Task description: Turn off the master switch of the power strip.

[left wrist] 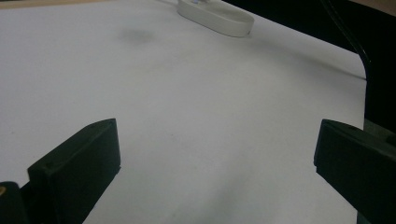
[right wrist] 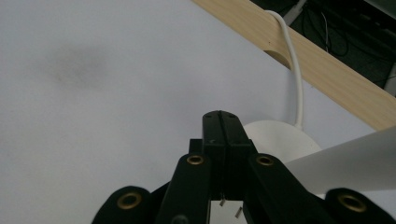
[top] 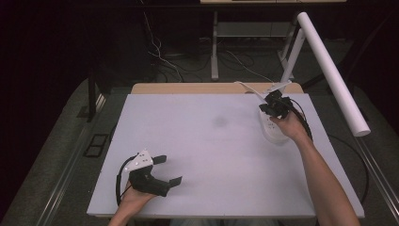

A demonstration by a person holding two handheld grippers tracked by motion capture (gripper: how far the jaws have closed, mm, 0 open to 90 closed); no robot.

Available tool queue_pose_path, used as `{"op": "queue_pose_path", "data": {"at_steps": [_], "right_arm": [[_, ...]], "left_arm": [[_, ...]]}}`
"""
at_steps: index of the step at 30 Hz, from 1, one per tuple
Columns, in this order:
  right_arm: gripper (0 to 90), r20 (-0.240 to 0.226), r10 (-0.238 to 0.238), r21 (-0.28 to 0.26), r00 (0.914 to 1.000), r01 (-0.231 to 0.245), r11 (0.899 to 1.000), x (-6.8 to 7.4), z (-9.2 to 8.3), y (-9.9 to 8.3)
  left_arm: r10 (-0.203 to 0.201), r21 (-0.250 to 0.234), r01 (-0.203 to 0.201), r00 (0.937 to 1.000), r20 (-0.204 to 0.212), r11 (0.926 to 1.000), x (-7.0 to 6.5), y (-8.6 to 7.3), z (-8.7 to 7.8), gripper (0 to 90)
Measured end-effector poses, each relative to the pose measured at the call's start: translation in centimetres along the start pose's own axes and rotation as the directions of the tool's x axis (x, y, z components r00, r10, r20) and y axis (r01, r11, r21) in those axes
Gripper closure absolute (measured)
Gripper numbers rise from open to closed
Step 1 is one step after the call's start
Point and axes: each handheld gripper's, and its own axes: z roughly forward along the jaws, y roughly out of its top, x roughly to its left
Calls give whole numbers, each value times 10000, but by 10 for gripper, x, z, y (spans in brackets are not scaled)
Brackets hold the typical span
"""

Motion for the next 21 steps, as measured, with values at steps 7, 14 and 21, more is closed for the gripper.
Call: {"op": "queue_pose_path", "data": {"at_steps": [7,14,21], "right_arm": [[890,354,173,195,9992,-180,9996,-5,12,-3],[890,568,349,384,9978,-371,9986,-12,22,-9],[890,728,315,540,9969,-355,9979,-12,32,-11]], "left_arm": [[-8,-3,8,10000,-41,10000,0,0,0,0],[36,4,-36,10000,-45,10000,-1,0,0,0],[-5,-11,5,10000,-76,10000,0,0,-1,0]]}}
